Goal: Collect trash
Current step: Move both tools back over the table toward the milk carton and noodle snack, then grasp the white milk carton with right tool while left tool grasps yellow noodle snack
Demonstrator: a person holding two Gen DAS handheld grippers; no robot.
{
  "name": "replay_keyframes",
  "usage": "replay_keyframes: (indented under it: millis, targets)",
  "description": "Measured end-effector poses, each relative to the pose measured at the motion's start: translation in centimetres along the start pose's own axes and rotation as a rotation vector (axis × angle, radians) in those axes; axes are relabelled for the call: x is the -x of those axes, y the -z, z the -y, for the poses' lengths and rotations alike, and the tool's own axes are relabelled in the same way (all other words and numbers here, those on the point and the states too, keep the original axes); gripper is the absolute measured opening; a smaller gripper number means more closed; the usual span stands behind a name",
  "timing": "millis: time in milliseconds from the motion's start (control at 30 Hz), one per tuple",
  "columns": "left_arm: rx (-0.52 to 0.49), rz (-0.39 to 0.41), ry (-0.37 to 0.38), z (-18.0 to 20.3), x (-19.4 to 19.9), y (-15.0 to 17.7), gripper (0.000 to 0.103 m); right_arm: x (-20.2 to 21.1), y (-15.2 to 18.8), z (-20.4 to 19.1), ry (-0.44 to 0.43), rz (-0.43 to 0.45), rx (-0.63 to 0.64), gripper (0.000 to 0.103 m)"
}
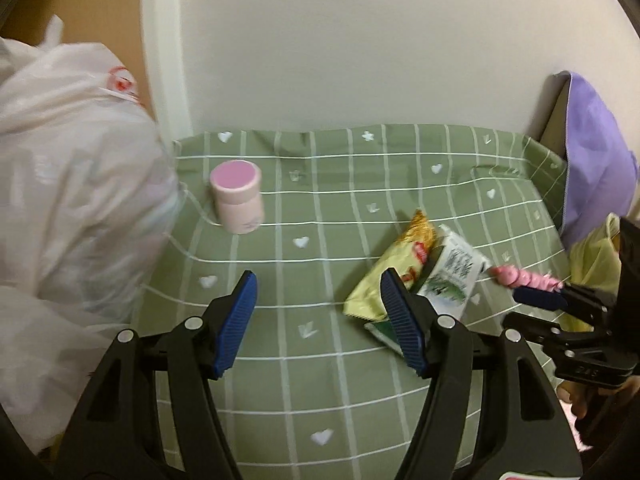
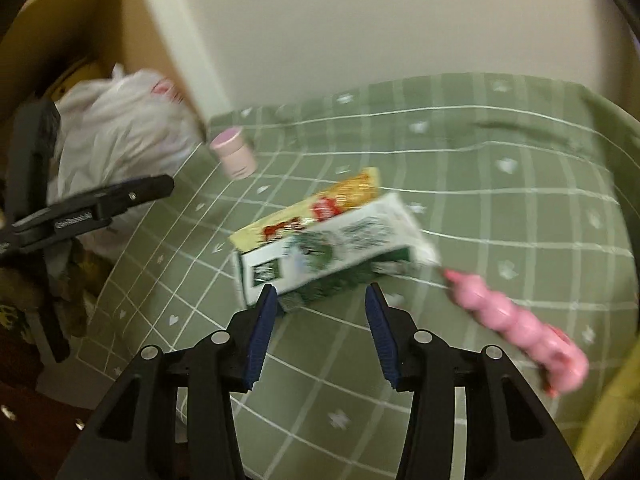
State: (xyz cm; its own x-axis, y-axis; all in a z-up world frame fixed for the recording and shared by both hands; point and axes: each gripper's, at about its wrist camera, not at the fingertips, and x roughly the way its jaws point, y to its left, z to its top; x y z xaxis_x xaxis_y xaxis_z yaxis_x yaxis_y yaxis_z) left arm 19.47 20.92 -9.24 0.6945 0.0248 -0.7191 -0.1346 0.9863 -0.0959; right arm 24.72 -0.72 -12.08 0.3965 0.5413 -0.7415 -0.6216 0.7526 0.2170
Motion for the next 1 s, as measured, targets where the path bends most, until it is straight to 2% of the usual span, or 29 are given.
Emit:
replay_keyframes:
  millis: [200,300,400,533,733,800,933,1000]
  targets:
    - [0.079,0.026,-0.029,-2.6,1.1,0.1,0.061,-3.6,-1.2,-2.2,0.057,-0.034,0.091,0.044]
    - [0.08,0.03,-0.021,-2.9,1.1,0.1,0.061,-4.1,-1.1,-2.5,0.082,-0.067,0.158,0.044]
    - [0.076,0.025,0.022,-2.7,0.7,0.2,0.061,-3.7,-0.7,-1.4,0.119,-0.104,0.195,0.044]
    - [0.059,-0.008,0.105,-1.7,0.0,0.7,0.062,-2.9,-0.4,2.1,0.178,-0.117,0.098,0.044]
    - [-0.002,-0.051,0.319,1.4,-2.1,0.6,0.062,0.4,0.3,5.3,0.164,-0.045,-0.055,0.044]
    - [-0.029,-0.061,0.342,2.4,-3.4,0.0,0.062,2.1,0.7,6.2,0.172,-0.01,-0.093,0.044]
    - [-0.085,-0.1,0.326,3.6,-7.1,-1.7,0.062,5.2,1.8,7.6,0.17,0.022,-0.146,0.044]
    - [-0.111,-0.146,0.318,4.4,-9.7,-2.8,0.062,5.8,2.1,7.7,0.17,0.022,-0.156,0.044]
